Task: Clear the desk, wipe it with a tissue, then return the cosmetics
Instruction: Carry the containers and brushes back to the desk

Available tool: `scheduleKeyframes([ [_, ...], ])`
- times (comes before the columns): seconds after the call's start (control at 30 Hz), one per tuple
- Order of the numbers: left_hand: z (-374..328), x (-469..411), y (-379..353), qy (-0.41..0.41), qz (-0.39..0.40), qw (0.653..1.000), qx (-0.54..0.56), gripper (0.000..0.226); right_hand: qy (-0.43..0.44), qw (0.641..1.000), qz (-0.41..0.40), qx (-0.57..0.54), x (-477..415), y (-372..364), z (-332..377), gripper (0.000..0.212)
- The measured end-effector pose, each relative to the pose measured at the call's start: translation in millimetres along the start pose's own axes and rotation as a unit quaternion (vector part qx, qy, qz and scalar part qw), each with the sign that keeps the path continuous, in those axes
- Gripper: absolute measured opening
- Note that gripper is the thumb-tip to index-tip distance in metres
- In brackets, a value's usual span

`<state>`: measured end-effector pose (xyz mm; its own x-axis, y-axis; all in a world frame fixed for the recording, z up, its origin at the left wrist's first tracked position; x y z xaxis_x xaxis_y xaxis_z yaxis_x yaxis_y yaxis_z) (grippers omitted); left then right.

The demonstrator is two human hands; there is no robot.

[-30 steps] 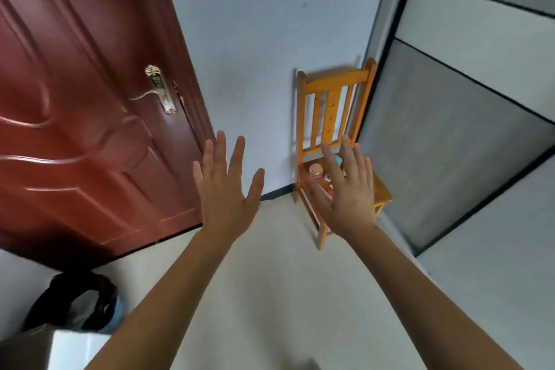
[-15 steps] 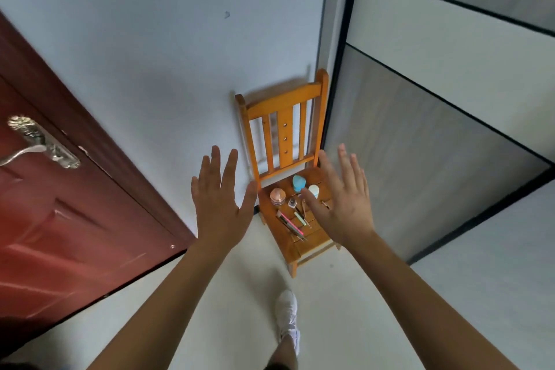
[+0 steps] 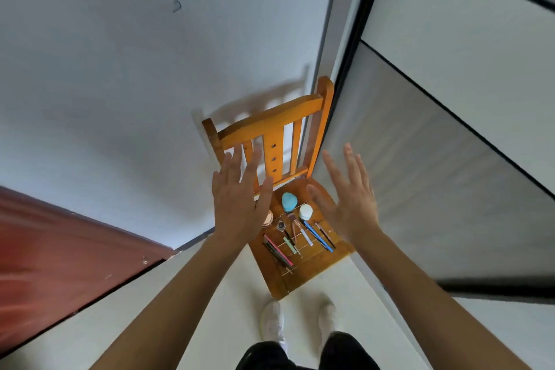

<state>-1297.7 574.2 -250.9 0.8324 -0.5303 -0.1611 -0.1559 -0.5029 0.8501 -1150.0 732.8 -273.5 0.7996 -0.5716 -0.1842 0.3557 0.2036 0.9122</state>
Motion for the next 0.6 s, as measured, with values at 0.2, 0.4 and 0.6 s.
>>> scheduleKeyframes([
  [0.2, 29, -20, -78, 0.057, 0.049, 0.997, -0.008, 0.057, 0.044, 0.996, 0.079, -0.005, -33, -83, -42, 0.068],
  [0.4, 89, -7, -191, 0.113, 0.114, 0.986, -0.04, 0.057, 0.092, 0.974, 0.205, -0.004, -46, -210, -95, 0.077],
  [0.6, 152, 12, -314, 0.199, 0.193, 0.958, -0.068, 0.065, 0.097, 0.954, 0.282, 0.017, -43, -322, -141, 0.078],
])
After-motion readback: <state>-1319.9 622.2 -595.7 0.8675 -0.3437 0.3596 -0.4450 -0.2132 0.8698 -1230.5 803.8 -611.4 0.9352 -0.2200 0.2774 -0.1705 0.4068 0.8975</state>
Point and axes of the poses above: each hand's wrist, its own x-axis away from the middle knuckle, its own y-axis out of the back of the hand, z = x × y, the point moved 5 cm from there along -x, towards the middle knuckle, and after that the axes turned 10 degrees about y, right-handed, at the moved point
